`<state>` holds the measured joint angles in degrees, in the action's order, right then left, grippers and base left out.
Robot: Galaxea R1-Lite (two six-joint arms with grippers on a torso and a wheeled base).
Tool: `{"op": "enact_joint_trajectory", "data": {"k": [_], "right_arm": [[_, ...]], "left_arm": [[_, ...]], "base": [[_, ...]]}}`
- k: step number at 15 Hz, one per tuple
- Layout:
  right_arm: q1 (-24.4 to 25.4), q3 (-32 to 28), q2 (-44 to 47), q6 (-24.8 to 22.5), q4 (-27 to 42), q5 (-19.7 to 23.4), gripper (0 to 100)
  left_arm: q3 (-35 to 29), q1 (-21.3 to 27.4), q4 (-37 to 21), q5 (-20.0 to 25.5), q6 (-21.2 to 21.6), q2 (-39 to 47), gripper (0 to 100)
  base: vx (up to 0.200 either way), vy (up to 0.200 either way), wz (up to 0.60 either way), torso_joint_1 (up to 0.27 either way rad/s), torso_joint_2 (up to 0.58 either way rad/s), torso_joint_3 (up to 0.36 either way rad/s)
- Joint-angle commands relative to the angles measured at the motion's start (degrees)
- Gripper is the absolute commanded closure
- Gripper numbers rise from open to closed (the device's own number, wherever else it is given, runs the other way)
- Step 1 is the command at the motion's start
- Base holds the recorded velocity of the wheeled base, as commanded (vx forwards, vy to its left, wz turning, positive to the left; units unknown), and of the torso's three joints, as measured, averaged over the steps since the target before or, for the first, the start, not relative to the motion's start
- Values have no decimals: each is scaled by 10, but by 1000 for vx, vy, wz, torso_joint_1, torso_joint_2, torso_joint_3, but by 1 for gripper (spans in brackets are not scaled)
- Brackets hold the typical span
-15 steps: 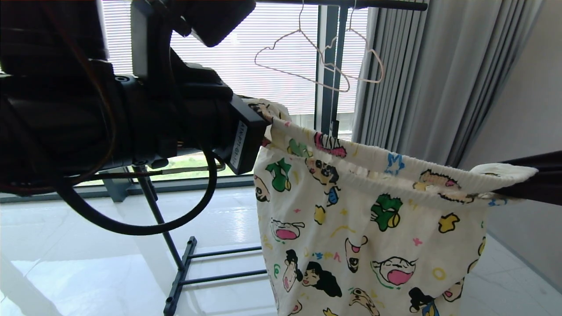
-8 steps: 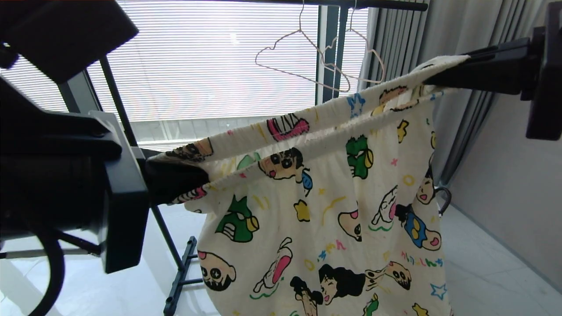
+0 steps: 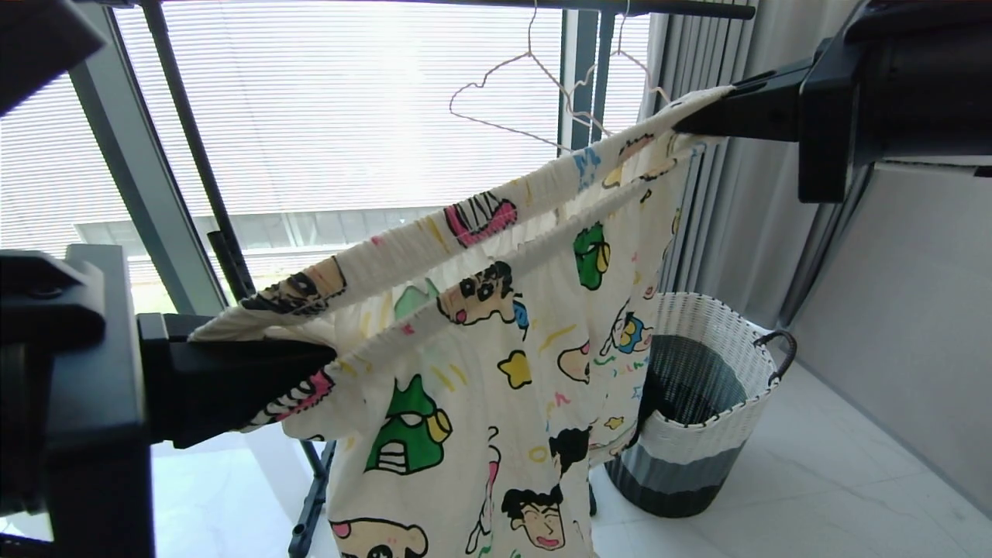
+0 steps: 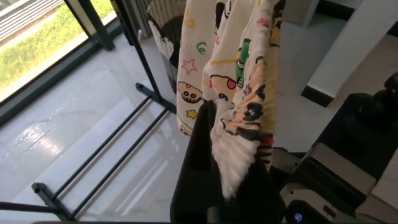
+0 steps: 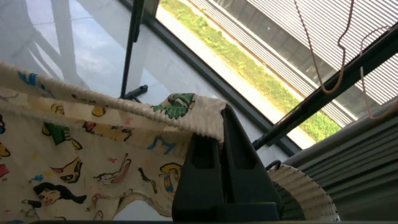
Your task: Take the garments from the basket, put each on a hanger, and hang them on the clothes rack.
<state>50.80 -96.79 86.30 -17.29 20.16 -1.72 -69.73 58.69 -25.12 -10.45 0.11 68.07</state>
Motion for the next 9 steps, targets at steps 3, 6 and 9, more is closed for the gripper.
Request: {"op": "enact_joint_trajectory", "data": {"k": [3,6,9], "right_arm": [[0,13,-53,1,62,-1,100],[2,69,-120,15,84,-1,100],[13,105,-148,16,84,0,100]], "left_arm": [[-16,-43,50,2,52,43,100],[-52,-67,139,3,72,104,100],[-87,-67,140,4,72,129,100]], "base": [[0,0,0,0,0,0],[0,0,0,0,0,0],[0,0,0,0,0,0]]}}
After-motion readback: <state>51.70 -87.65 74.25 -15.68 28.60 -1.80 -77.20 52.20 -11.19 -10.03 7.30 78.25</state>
